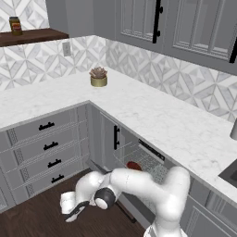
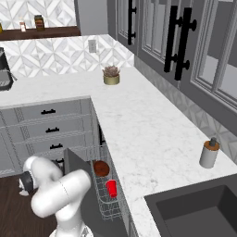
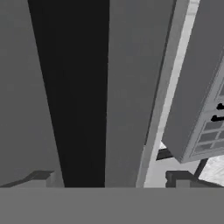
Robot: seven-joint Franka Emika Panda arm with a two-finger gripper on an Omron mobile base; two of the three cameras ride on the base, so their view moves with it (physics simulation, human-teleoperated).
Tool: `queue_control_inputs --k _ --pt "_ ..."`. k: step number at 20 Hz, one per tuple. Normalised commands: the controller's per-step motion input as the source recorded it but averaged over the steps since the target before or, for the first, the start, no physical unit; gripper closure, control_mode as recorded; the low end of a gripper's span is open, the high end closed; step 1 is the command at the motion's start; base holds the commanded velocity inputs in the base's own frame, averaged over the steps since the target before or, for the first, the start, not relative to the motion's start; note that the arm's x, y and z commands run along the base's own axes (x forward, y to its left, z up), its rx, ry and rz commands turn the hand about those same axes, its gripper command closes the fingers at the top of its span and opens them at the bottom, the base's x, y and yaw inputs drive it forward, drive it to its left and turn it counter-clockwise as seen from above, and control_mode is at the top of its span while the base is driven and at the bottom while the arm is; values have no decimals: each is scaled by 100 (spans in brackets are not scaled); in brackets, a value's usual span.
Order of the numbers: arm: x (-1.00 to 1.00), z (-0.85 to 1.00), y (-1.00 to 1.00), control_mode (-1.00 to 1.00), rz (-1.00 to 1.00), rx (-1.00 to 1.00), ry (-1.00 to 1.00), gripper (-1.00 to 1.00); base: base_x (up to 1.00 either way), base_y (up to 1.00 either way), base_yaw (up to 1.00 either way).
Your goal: Pick up the cup and bowl from the counter, place them in the dishwasher, and close the dishwasher door.
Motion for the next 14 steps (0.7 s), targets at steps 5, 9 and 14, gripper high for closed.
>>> queue_control_inputs --k 5,9,14 --pt "14 -76 -68 -100 -1 -19 0 -100 0 0 0" --pt "14 -52 -73 -100 4 -16 -1 -100 0 0 0" --pt "31 -6 -96 -100 15 -6 -9 -100 0 0 0"
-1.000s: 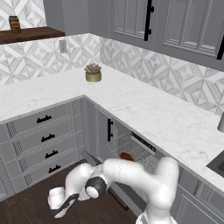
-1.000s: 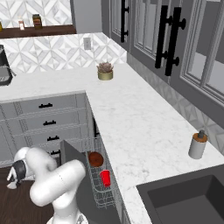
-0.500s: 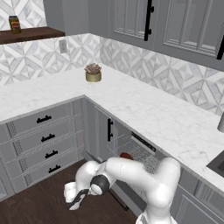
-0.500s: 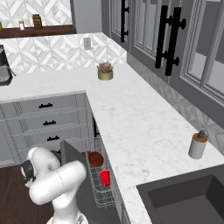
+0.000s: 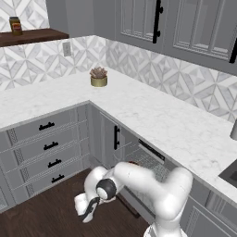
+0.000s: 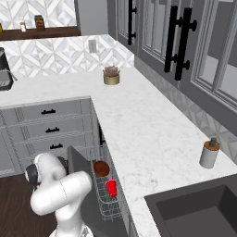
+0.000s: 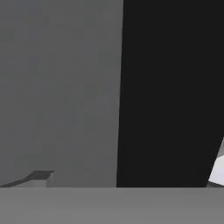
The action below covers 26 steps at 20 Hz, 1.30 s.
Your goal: Pick up the cup and bowl from the counter, place them in the dishwasher, and close the dishwasher door.
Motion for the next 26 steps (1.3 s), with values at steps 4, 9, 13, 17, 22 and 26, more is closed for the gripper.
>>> queue_control_inputs --k 4,9,13,17,22,26 --pt "24 6 -100 -100 28 0 -11 -100 0 0 0" --pt "17 11 -100 -100 30 0 -8 -100 0 0 0" --pt "19 3 -100 -100 25 0 -1 -100 0 0 0" --pt "19 0 -100 -100 22 1 0 -100 0 0 0" --pt "23 0 -100 -100 20 6 0 -100 0 0 0" --pt "39 0 -100 -100 10 12 0 -100 0 0 0"
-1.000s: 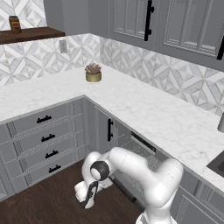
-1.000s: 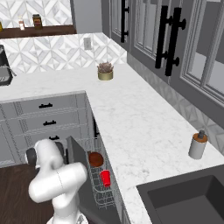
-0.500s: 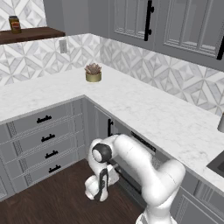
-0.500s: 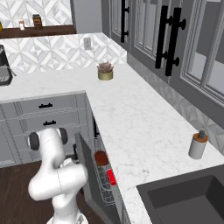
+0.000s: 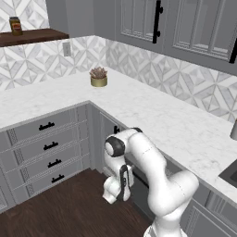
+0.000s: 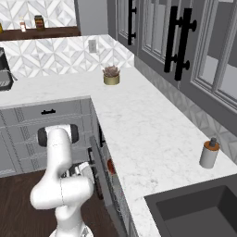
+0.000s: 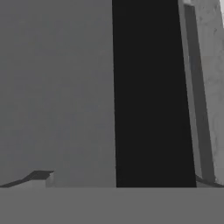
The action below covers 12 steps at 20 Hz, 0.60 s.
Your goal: Pick up the cup and bowl from the counter, place them in the dishwasher, and close the dishwasher door.
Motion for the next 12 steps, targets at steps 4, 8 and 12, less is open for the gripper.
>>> queue_control_inputs --k 4,8,12 --pt "48 0 -100 -100 1 12 4 -100 0 0 0" --pt "51 -4 -97 -100 0 9 10 -100 0 0 0" --pt "46 -16 -89 -100 0 6 12 -100 0 0 0"
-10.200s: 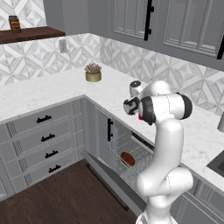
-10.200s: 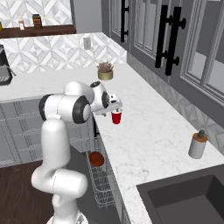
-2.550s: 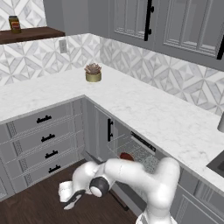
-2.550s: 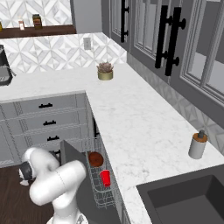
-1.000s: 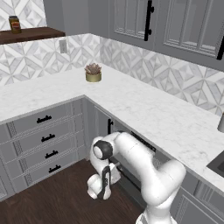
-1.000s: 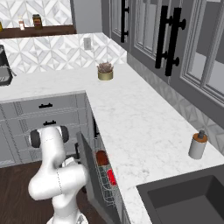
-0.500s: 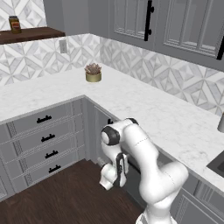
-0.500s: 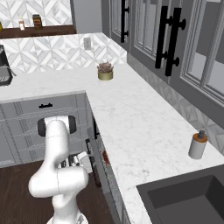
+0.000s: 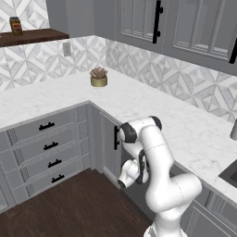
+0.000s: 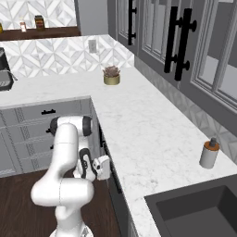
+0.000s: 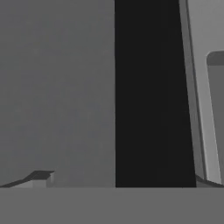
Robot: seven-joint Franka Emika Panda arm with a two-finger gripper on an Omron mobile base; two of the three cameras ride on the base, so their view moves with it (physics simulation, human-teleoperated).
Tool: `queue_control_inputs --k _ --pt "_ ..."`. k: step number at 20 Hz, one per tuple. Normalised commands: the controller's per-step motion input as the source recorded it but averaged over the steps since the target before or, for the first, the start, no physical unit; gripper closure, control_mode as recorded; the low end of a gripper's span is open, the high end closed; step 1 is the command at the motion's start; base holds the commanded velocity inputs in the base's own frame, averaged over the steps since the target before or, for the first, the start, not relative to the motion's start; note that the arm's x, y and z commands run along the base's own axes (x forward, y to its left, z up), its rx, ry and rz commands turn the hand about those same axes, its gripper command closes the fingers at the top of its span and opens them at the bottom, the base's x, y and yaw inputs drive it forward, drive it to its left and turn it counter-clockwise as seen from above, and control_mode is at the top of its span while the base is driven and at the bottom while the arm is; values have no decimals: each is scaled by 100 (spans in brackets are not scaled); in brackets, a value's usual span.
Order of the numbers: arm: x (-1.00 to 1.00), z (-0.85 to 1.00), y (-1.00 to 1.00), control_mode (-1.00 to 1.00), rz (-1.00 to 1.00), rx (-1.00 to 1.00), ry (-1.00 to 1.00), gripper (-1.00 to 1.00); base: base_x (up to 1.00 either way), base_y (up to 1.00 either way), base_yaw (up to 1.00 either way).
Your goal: Pick up the cup and bowl from the counter, place them in the dishwasher, and close the dishwasher door.
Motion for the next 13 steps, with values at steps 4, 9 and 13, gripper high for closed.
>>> queue_control_inputs --k 4,9,13 --pt "45 -20 -90 -100 0 8 13 -100 0 0 0" --pt "42 -17 -88 -100 0 9 12 -100 0 0 0" --pt "31 -10 -71 -100 0 7 8 -100 0 0 0"
